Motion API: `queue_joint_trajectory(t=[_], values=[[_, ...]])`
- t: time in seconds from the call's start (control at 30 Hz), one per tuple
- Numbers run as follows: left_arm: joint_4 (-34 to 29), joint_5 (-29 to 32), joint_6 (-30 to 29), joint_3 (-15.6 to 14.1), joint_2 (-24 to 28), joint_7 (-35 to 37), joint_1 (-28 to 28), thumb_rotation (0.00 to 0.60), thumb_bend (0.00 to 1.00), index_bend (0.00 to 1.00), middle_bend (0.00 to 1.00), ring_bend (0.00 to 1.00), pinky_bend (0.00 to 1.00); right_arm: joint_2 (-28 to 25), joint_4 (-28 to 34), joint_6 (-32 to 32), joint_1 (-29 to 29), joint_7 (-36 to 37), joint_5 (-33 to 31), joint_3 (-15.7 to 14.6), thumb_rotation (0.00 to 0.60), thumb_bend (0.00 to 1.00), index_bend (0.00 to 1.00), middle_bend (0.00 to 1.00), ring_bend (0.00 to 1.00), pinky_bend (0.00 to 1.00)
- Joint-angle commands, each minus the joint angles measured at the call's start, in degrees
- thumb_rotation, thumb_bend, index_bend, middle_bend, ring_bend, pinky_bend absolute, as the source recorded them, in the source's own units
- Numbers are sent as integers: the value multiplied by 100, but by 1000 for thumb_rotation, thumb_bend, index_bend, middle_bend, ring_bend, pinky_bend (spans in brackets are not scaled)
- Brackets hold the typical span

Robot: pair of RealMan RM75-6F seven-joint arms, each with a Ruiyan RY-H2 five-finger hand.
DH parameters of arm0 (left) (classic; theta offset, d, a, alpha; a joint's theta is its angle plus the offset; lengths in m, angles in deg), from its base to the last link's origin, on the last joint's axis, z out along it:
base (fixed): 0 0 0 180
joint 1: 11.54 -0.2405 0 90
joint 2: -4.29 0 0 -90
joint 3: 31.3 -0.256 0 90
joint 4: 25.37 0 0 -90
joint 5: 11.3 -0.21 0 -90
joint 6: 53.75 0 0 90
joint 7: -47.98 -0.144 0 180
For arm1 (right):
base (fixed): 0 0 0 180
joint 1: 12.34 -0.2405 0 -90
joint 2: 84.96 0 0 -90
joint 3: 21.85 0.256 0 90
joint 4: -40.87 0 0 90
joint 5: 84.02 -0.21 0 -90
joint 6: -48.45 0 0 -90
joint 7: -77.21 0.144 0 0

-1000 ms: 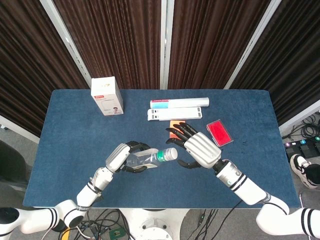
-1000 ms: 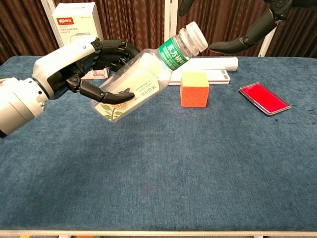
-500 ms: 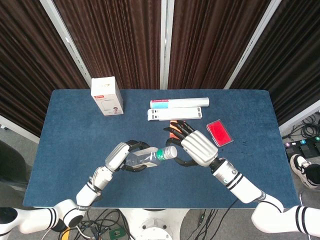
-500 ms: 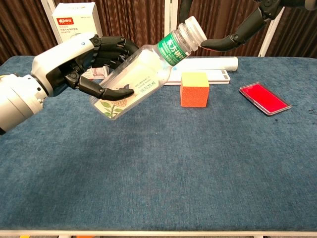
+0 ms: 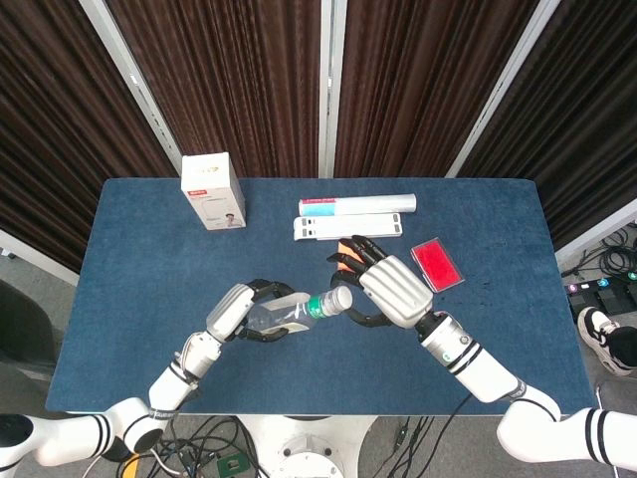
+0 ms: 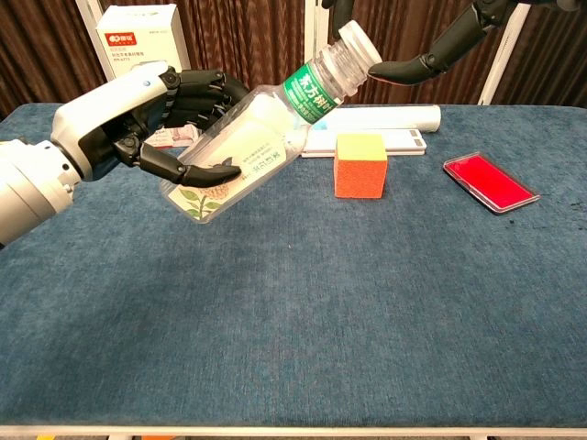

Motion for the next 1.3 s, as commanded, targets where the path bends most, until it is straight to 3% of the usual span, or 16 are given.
queue_joint_trajectory(t=[0.03,0.2,0.47,0.53,0.63,0.7,0.8,1.07,1.3], values=[[39,15,11,-3,-7,15,-8,600,429,466,486,408,323,-45,21,-38,22,29,20,11,600,400,529,183,0,0],[324,45,111,-87,38,-222,-38,600,429,467,484,408,323,-254,96,-120,123,116,88,-14,600,399,530,184,0,0],[824,662,1059,-282,247,-2244,-70,600,413,458,459,380,264,-563,57,-84,349,266,74,-229,600,397,530,180,0,0],[743,942,1450,-285,340,-2699,-25,600,370,402,413,318,234,-577,5,-25,376,315,57,-287,600,397,530,178,0,0],[491,1400,1859,-208,479,-3311,28,600,268,234,272,171,190,-543,-92,83,393,373,40,-373,600,397,530,177,0,0],[378,1569,1845,-148,501,-3599,5,600,225,149,191,98,169,-514,-156,156,393,375,33,-424,600,397,530,173,0,0],[145,1722,1658,-75,580,-3869,-97,600,205,106,149,65,148,-401,-291,279,380,358,14,-503,600,397,530,170,0,0],[-639,1629,891,-38,1238,-3949,-525,600,193,101,144,62,128,365,-1089,879,112,24,-94,-710,600,395,501,143,0,0],[-1023,1492,224,-55,1763,-3674,-991,600,189,101,144,62,125,1279,-2058,1076,-71,-395,-207,-774,600,393,345,112,0,0]])
